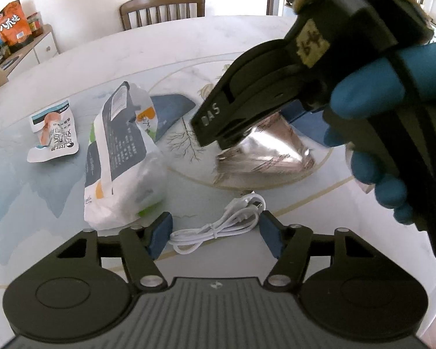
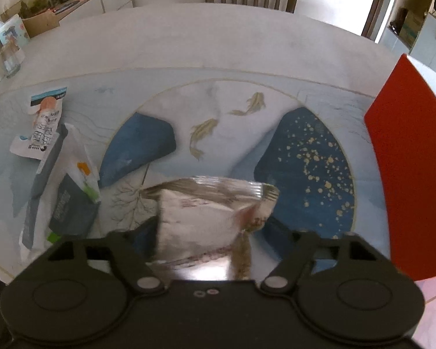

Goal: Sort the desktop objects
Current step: 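Grasp the silver foil snack bag with the right tool, then carry the silver foil snack bag with the right tool over the red box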

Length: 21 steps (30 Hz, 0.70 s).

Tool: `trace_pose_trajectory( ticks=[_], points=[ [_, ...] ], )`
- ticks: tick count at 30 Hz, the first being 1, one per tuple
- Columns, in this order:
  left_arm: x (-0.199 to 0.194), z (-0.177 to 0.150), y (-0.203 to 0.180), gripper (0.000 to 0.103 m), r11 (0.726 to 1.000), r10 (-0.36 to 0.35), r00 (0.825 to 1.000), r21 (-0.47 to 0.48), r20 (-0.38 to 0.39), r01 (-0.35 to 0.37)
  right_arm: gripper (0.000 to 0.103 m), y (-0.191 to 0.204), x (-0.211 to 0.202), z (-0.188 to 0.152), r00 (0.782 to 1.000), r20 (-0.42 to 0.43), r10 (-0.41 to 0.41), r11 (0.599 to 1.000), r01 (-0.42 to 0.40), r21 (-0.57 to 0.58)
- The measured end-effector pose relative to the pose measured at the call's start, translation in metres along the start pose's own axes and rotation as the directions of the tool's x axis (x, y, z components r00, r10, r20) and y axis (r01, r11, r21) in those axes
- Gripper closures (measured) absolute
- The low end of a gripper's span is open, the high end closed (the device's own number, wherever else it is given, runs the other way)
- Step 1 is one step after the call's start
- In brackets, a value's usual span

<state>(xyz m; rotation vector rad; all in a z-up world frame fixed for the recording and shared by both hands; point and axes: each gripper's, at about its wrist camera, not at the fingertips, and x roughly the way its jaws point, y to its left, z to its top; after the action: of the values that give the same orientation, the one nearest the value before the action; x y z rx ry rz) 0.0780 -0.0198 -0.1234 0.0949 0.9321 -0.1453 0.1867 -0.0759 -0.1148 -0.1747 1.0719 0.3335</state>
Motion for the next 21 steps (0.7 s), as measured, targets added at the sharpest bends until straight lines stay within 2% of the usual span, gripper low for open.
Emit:
trace_pose_trajectory(
  ticks=[2, 7, 13, 21],
  points=[
    [0.0, -0.001, 0.0, 0.039, 1.0, -0.001, 1.0, -0.003, 0.001, 0.001, 0.045, 0.0, -0.003, 0.0, 1.0, 0.007, 0.002, 1.0, -0.002, -0.009],
    [0.0, 0.001, 0.004, 0.04, 1.0, -0.003, 1.0, -0.015, -0.001, 0.003, 0.056, -0.006, -0.01, -0.003, 1.0, 0.007, 0.022, 1.0, -0.022, 0.005],
    [0.005, 0.006, 0.01, 0.04, 1.0, -0.005, 1.0, -0.023, -0.01, 0.005, 0.057, -0.015, -0.022, -0.016, 0.999, -0.003, 0.034, 0.999, -0.034, 0.0],
    [-0.011, 0.011, 0.004, 0.04, 1.0, -0.006, 1.0, -0.026, 0.01, 0.006, 0.058, -0.032, -0.053, -0.032, 0.999, 0.013, 0.053, 0.999, -0.053, -0.004]
  ],
)
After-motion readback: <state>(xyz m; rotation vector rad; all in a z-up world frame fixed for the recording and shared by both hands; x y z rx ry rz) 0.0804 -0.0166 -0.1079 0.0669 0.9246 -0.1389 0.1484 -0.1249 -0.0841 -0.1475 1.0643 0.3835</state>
